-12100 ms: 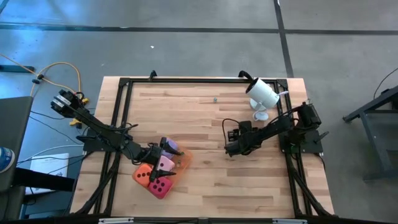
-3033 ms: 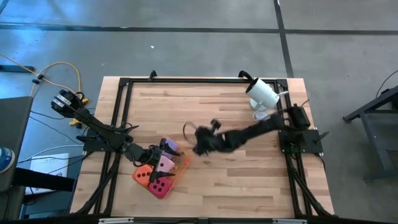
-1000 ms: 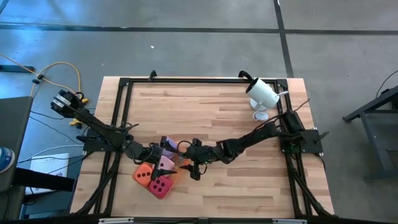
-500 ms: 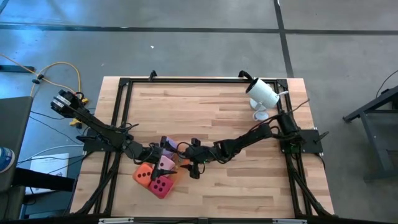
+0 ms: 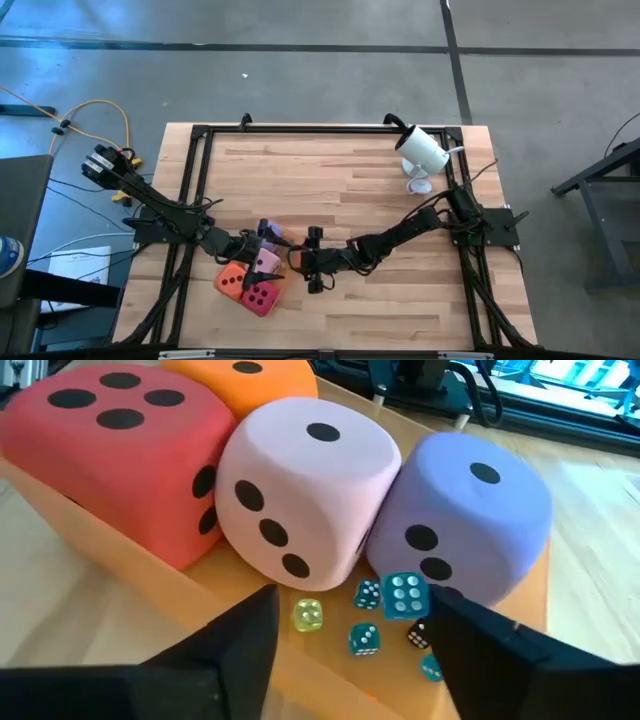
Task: Pick & Place Dice
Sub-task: Put the small blue dice into the orange bin, then move the orange bin to the center of the table
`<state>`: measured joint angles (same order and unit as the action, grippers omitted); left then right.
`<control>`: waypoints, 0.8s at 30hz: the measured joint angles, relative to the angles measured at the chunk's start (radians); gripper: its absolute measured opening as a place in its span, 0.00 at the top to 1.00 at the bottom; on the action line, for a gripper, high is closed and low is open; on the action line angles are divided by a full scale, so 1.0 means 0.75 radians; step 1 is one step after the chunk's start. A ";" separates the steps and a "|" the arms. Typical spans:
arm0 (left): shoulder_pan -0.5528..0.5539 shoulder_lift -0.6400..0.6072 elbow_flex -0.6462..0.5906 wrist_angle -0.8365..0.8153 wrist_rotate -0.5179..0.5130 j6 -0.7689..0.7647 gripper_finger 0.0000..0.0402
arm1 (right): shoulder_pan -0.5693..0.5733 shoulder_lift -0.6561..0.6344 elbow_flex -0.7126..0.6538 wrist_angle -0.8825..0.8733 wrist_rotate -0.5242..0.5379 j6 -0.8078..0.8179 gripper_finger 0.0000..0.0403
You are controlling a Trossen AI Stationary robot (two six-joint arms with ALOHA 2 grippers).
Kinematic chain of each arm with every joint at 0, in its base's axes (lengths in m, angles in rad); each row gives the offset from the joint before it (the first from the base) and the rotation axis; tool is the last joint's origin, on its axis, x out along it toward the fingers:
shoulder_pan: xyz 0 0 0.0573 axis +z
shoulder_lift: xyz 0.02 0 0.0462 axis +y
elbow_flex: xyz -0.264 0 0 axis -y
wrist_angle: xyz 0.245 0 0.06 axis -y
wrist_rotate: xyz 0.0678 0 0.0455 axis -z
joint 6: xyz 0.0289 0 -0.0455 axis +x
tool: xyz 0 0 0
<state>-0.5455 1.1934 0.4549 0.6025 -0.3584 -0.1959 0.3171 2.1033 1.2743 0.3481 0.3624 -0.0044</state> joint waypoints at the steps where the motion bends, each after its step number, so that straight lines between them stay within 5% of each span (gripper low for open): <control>1: 0.000 0.000 0.000 0.000 0.000 -0.005 0.01 | 0.000 0.000 0.000 0.000 -0.001 0.000 0.46; 11: 0.000 0.000 0.000 0.000 -0.001 -0.009 0.01 | -0.007 0.000 0.000 -0.002 0.004 -0.004 0.95; 24: 0.000 0.000 0.000 0.000 -0.001 -0.009 0.01 | -0.014 0.000 0.000 0.017 0.053 -0.017 0.99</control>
<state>-0.5453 1.1934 0.4549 0.6025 -0.3588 -0.2024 0.3063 2.1032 1.2743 0.3607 0.4025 -0.0172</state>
